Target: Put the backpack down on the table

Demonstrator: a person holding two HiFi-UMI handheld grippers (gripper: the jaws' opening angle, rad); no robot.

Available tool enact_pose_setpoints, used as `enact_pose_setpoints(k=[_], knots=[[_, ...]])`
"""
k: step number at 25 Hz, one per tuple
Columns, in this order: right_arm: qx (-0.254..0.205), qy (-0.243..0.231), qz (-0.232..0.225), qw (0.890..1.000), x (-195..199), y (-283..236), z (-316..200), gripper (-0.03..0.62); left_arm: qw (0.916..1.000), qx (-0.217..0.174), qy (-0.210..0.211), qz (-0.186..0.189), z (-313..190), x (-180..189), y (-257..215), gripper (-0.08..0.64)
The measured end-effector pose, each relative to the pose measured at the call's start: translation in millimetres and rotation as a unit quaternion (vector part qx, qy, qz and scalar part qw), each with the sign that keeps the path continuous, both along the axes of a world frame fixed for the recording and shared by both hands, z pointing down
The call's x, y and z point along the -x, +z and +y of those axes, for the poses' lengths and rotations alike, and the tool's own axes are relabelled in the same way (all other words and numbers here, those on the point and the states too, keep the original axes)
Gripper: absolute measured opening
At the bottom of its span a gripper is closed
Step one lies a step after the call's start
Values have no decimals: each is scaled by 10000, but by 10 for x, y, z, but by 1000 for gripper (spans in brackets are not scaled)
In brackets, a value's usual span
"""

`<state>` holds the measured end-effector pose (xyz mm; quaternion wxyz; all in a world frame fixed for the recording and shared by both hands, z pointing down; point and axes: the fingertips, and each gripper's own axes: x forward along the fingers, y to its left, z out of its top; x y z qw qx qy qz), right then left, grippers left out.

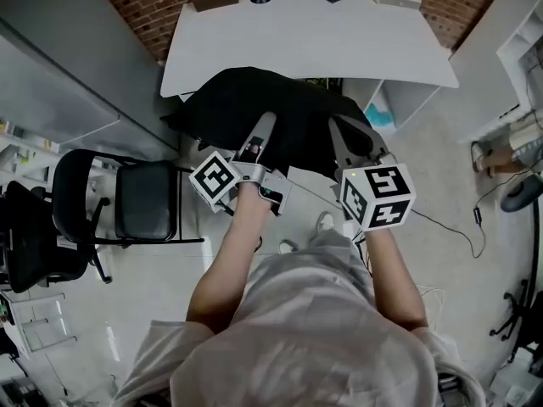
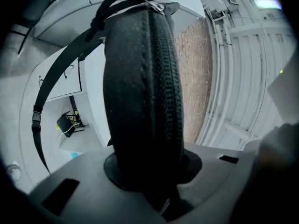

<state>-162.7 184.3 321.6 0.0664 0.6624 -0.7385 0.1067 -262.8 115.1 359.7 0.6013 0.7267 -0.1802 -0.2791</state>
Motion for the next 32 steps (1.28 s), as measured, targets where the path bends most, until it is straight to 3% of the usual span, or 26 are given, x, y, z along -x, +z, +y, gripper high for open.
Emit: enact_pose_setpoints(k=[10,20,32], knots=[[-110,-125,-76,9998,-302,-35,-405,2,9999,-34,-128,26,-376,-271,-51,94],[-80,-298,-217,9993,-1056,5,-885,2,9991,162,-386,-121,-770,-885,67,94],[-21,-593,-324,9977,-1671,91,-1297,2,9981,185,-558,-196,-1112,-1526,113,94]])
